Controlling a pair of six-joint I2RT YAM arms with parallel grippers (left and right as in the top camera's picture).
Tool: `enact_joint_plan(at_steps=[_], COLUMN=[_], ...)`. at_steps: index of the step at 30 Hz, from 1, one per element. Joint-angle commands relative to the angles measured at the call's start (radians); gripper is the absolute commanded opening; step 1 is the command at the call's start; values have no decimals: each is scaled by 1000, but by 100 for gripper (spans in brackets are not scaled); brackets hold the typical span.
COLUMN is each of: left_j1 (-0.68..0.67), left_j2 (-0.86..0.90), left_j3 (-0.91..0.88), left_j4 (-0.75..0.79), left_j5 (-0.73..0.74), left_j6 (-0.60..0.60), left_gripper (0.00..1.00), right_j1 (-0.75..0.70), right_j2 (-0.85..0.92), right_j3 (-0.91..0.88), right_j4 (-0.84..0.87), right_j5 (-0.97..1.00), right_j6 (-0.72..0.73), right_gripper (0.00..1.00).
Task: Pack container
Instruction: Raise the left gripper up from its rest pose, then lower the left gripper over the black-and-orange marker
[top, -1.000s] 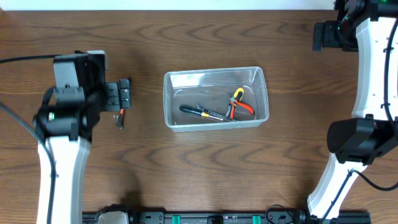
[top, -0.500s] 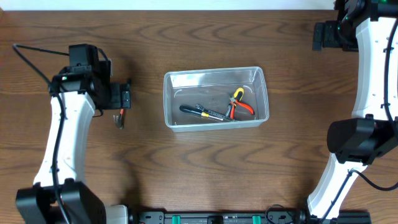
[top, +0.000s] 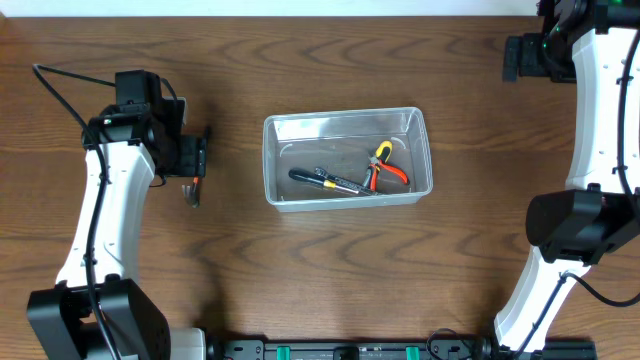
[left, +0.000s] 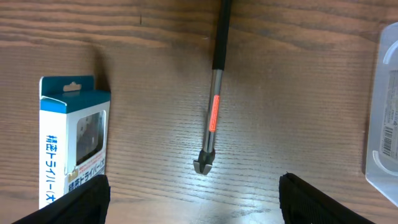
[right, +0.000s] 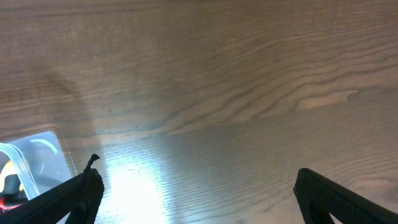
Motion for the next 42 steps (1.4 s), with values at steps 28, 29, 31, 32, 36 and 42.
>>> enact_joint_plan(at_steps=[28, 29, 31, 32, 36, 42], left_j1=[5, 5, 5, 5, 5, 5], left_j2=[243, 248, 257, 262, 299, 348], left_j3=[0, 0, 0, 0, 0, 0], left_j4=[-8, -8, -8, -8, -9, -16], left_j5=[-4, -4, -4, -4, -4, -4], left_j6=[32, 39, 51, 52, 62, 62], left_gripper=[79, 79, 79, 79, 79, 79], right_j1=[1, 1, 1, 0, 0, 0], right_j2=[-12, -12, -12, -12, -12, -12], right_j3=[13, 13, 13, 13, 13, 13], right_j4=[0, 0, -1, 0, 0, 0], right_j5=[6, 6, 7, 7, 6, 6], right_j6=[13, 13, 13, 13, 13, 13], right_gripper=[99, 99, 99, 99, 99, 99])
